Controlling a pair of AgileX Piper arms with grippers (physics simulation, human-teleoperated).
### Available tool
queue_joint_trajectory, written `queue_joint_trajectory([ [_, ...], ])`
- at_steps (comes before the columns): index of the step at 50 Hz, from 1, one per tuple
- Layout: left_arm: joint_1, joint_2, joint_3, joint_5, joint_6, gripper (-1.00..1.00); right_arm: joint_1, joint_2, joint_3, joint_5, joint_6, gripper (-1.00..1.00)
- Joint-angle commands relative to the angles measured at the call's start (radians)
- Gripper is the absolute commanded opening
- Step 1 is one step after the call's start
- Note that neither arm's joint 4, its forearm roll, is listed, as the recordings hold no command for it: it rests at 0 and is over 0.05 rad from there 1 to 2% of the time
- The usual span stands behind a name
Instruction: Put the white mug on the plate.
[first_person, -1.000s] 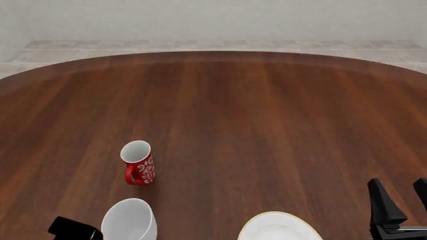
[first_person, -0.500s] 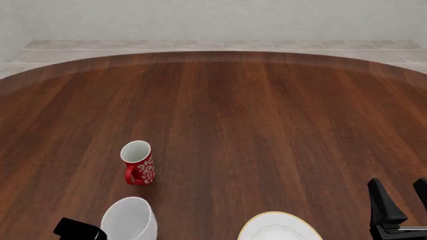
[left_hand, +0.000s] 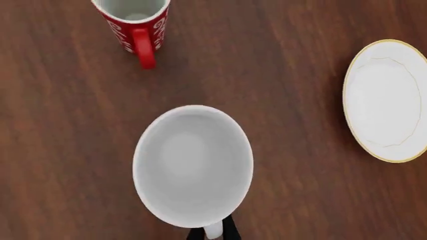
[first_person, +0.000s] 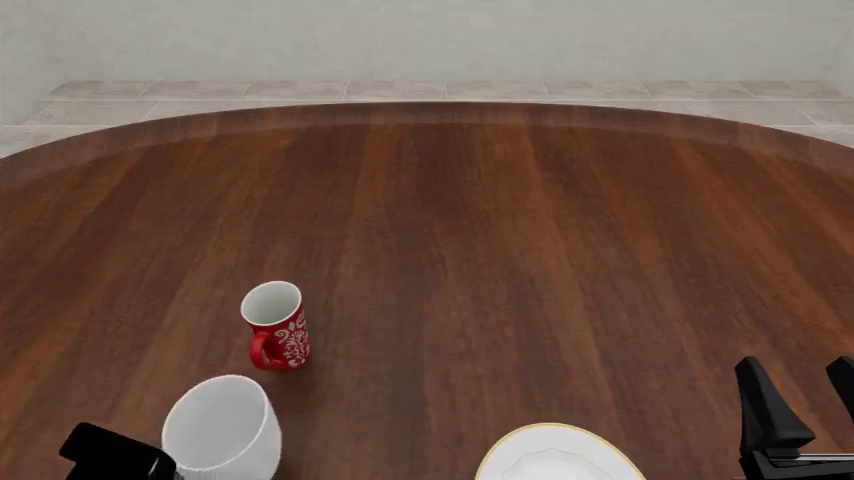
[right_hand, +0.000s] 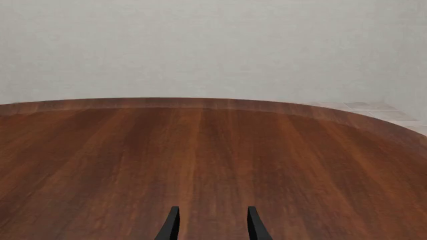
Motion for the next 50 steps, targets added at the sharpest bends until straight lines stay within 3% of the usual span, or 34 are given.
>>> queue_joint_trajectory([
  [1, 0.032, -0.083, -0.057, 0.111, 0.073, -1.0, 0.0, 0.0, 0.0, 0.0, 0.0, 1.0],
  [18, 0.002, -0.141, -0.158, 0.196, 0.146, -1.0, 0.0, 0.0, 0.0, 0.0, 0.0, 1.0],
  [26, -0.098, -0.077, -0.184, 0.142, 0.154, -1.0, 0.0, 0.0, 0.0, 0.0, 0.0, 1.0],
  [44, -0.17, 0.001, -0.254, 0.093, 0.219, -1.0, 0.0, 0.0, 0.0, 0.0, 0.0, 1.0],
  [50, -0.269, 0.103, -0.333, 0.024, 0.214, -1.0, 0.0, 0.0, 0.0, 0.0, 0.0, 1.0],
])
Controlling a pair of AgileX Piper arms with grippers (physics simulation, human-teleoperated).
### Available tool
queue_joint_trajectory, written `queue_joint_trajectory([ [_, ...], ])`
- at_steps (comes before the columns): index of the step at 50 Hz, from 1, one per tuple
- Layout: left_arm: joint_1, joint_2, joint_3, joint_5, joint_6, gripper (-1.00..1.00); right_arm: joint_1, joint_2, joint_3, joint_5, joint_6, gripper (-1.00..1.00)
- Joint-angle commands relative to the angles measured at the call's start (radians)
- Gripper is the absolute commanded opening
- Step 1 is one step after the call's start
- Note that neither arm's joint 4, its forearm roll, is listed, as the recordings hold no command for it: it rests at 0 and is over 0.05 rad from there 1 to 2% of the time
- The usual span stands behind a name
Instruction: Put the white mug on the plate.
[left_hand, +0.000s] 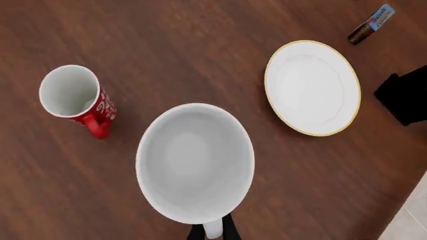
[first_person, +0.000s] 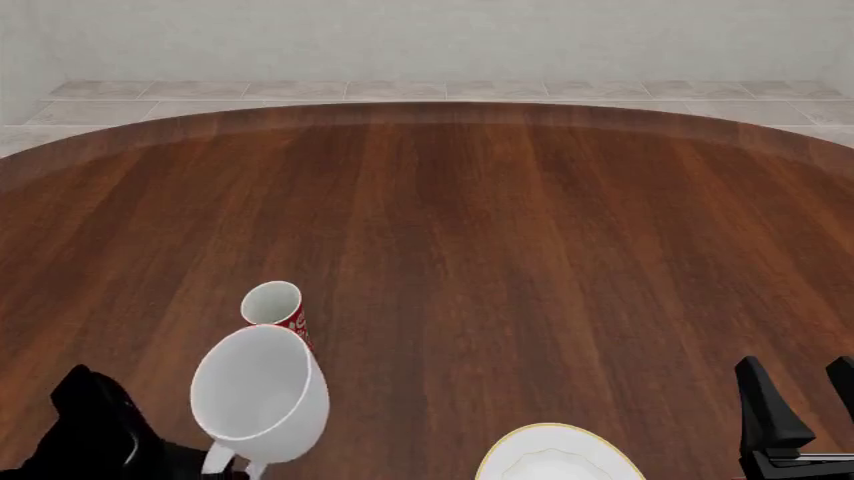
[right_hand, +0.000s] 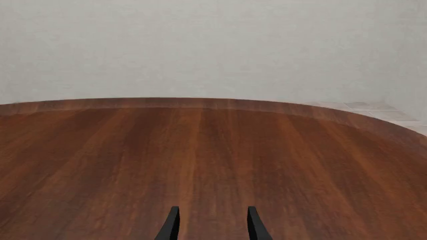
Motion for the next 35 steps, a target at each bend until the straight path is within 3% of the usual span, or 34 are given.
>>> queue_joint_trajectory([
  [1, -0.101, 0.107, -0.09, -0.069, 0.018, -1.0, 0.0, 0.0, 0.0, 0.0, 0.0, 1.0],
  [16, -0.204, 0.251, -0.143, -0.164, 0.081, -1.0, 0.0, 0.0, 0.0, 0.0, 0.0, 1.0],
  [17, -0.246, 0.309, -0.161, -0.192, 0.073, -1.0, 0.0, 0.0, 0.0, 0.0, 0.0, 1.0],
  [22, -0.251, 0.352, -0.138, -0.259, 0.108, -1.0, 0.0, 0.0, 0.0, 0.0, 0.0, 1.0],
  [35, -0.255, 0.356, -0.157, -0.24, 0.107, -1.0, 0.0, 0.0, 0.0, 0.0, 0.0, 1.0],
])
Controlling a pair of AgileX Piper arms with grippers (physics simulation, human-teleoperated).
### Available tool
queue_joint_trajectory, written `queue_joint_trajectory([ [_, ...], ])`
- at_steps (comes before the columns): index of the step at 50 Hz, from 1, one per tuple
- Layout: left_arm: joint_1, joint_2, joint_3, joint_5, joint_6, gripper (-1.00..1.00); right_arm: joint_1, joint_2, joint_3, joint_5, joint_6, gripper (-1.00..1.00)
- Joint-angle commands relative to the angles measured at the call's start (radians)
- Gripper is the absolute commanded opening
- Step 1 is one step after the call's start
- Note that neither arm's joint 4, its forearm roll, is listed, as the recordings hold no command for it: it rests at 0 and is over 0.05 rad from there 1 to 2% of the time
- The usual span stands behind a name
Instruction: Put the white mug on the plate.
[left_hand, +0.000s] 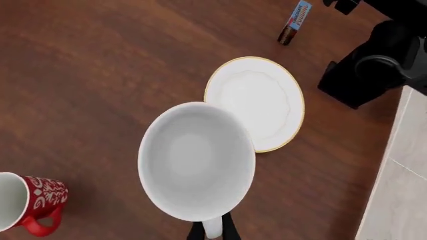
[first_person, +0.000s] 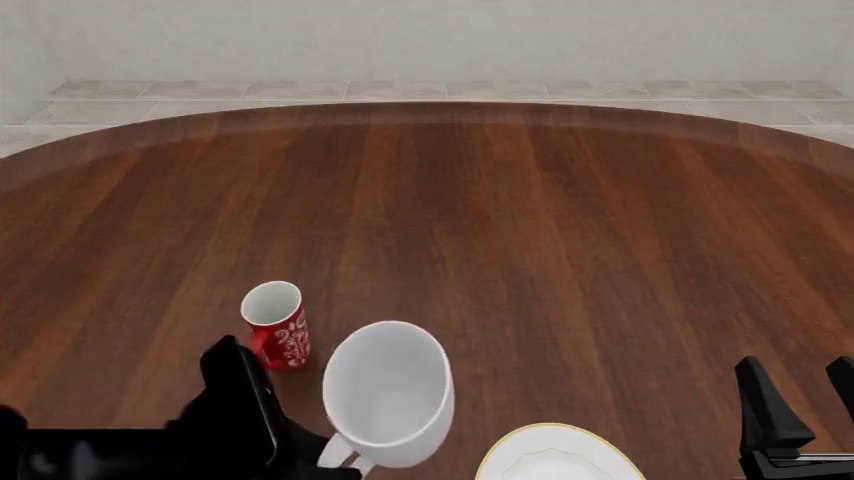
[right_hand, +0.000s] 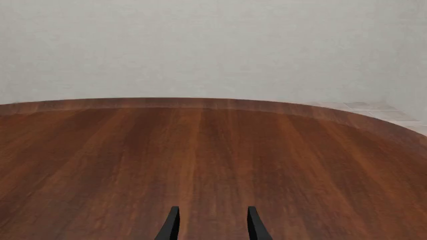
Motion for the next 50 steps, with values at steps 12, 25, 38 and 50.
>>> queue_joint_trajectory([
  [12, -0.125, 0.214, -0.053, -0.139, 0.025, -1.0, 0.0, 0.0, 0.0, 0.0, 0.0, 1.0],
  [25, -0.181, 0.329, -0.097, -0.191, 0.023, -1.0, 0.0, -0.001, 0.0, 0.0, 0.0, 1.0],
  [38, -0.206, 0.374, -0.137, -0.196, 0.02, -1.0, 0.0, 0.0, 0.0, 0.0, 0.0, 1.0],
  [50, -0.212, 0.407, -0.16, -0.201, 0.014, -1.0, 0.0, 0.0, 0.0, 0.0, 0.0, 1.0],
])
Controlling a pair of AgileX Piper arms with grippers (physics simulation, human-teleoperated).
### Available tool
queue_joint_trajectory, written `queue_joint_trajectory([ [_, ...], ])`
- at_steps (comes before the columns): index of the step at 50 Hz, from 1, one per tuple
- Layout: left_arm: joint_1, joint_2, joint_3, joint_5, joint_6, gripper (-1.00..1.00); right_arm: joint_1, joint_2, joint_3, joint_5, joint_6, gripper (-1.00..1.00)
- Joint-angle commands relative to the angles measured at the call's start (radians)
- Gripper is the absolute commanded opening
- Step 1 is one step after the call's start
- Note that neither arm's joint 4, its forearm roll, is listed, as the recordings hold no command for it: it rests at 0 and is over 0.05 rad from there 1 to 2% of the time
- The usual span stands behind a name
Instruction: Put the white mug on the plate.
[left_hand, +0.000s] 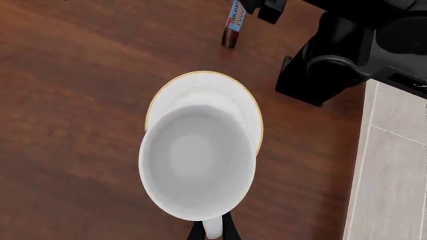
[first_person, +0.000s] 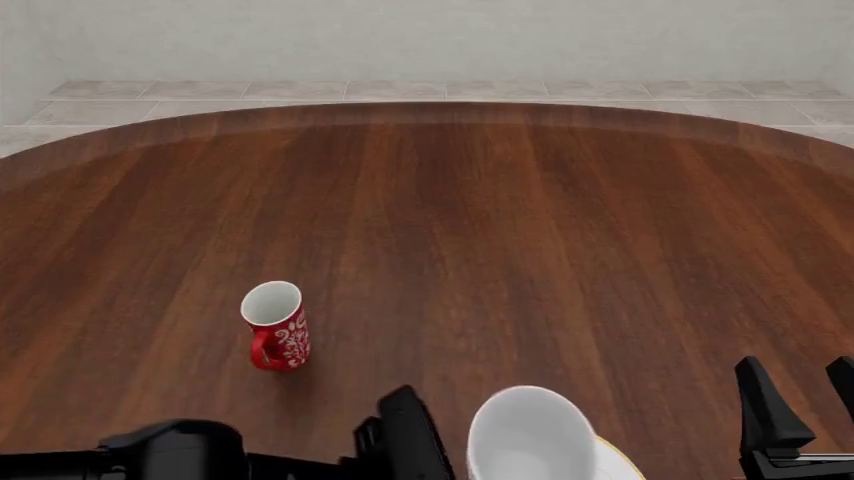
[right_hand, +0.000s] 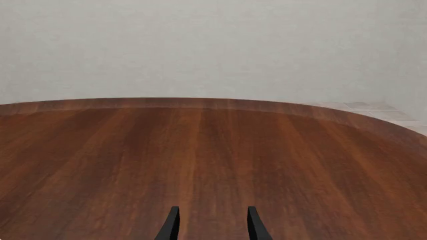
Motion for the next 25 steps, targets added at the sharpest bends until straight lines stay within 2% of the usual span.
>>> queue_joint_trajectory([
  [1, -0.01, 0.029, -0.036, 0.004, 0.003, -1.0, 0.0, 0.0, 0.0, 0.0, 0.0, 1.0],
  [4, -0.005, 0.048, -0.01, -0.036, 0.001, -1.0, 0.0, 0.0, 0.0, 0.0, 0.0, 1.0],
  [12, -0.005, 0.075, -0.005, -0.057, -0.008, -1.0, 0.0, 0.0, 0.0, 0.0, 0.0, 1.0],
  [14, -0.004, 0.069, -0.022, -0.033, -0.006, -1.0, 0.0, 0.0, 0.0, 0.0, 0.0, 1.0],
  [18, -0.007, 0.095, -0.01, -0.066, -0.012, -1.0, 0.0, 0.0, 0.0, 0.0, 0.0, 1.0],
  [22, -0.01, 0.096, -0.031, -0.042, -0.016, -1.0, 0.0, 0.0, 0.0, 0.0, 0.0, 1.0],
  [25, -0.011, 0.119, -0.014, -0.08, -0.019, -1.0, 0.0, 0.0, 0.0, 0.0, 0.0, 1.0],
])
